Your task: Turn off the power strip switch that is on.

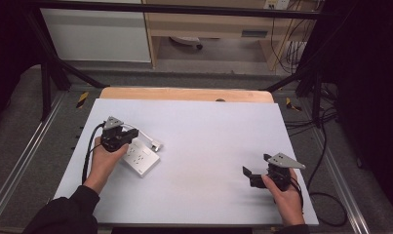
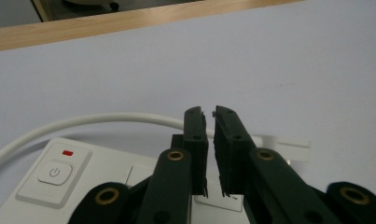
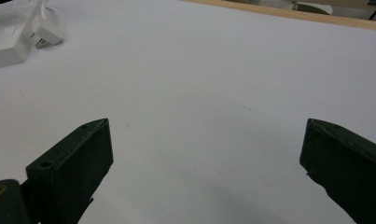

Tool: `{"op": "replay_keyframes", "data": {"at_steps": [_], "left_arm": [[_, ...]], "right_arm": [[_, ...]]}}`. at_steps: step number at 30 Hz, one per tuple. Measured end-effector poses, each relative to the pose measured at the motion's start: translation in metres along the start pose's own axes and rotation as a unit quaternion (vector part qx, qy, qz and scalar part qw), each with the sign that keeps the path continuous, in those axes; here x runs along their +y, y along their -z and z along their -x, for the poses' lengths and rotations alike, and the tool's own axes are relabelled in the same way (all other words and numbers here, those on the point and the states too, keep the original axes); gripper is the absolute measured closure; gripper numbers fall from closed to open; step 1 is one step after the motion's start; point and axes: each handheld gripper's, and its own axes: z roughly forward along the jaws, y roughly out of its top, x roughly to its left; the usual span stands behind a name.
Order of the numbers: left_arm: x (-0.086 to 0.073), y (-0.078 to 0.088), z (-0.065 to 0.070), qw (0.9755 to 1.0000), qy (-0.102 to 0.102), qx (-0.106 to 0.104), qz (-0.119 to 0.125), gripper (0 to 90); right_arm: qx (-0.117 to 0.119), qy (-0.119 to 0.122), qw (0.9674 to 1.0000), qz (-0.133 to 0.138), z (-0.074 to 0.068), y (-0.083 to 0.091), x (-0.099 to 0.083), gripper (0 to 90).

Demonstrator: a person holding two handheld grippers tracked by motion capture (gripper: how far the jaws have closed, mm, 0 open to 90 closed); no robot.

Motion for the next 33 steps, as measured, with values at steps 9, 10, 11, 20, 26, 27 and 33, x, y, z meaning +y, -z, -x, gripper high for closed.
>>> {"op": "replay_keyframes", "data": {"at_steps": [9,10,11,20,26,27,33], "left_arm": [[0.003,0.002,0.004,1.0,-0.002,-0.003,0.004,78.3],[0.004,0.003,0.005,1.0,-0.002,-0.002,0.005,77.0],[0.004,0.003,0.006,1.0,-0.004,-0.001,0.005,76.1],[0.009,0.009,0.009,0.9999,-0.001,-0.003,0.016,65.8],[0.011,0.015,0.01,0.9995,0.001,0.002,0.03,52.1],[0.011,0.016,0.01,0.9995,0.002,0.004,0.033,48.6],[0.012,0.021,0.013,0.9991,0.001,-0.007,0.041,29.0]], "right_arm": [[0.001,0.0,1.0,0.0,0.0,0.0,0.0,3.0],[0.0,-0.001,1.0,0.0,0.0,0.0,0.0,3.0],[0.0,0.0,1.0,0.001,0.0,0.0,0.0,3.0],[0.0,0.0,1.0,0.001,0.0,0.0,0.0,3.0],[0.0,0.0,1.0,0.0,0.0,0.0,0.0,3.0],[0.0,0.0,1.0,0.0,0.0,0.0,0.0,3.0],[0.002,0.002,1.0,-0.003,0.0,-0.001,0.0,3.0]]}}
